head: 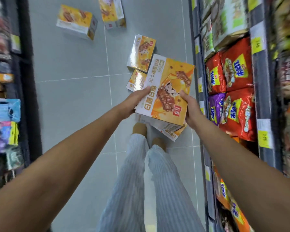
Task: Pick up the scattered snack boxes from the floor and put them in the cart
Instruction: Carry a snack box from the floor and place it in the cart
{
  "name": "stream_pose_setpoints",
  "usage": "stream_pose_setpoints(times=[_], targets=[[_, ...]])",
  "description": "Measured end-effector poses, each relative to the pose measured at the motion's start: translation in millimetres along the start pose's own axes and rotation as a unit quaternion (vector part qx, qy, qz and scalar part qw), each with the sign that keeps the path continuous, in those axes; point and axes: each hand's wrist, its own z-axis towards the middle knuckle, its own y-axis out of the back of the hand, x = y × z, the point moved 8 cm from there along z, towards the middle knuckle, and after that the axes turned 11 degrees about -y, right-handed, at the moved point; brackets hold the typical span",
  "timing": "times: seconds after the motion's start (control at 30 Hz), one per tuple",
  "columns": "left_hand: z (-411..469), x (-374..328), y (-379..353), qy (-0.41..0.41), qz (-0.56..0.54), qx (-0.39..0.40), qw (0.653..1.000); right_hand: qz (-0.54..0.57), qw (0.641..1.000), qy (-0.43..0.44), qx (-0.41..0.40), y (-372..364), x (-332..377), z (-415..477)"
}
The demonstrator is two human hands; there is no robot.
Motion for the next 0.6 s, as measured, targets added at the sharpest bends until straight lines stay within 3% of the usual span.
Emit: stream_pose_setpoints(times=[0.27,0.6], targets=[[-146.1,10.7,22.0,-0.05,-0.106,-0.13,0.985,-0.197,0.976,0.063,0.067,-57.7,12.9,-129.2],[-362.9,60.2,83.3,-0.138,-0.208,-0.259,0.933,-0.388,0.897,0.132,0.164,-192.8,-69.4,-284.7]])
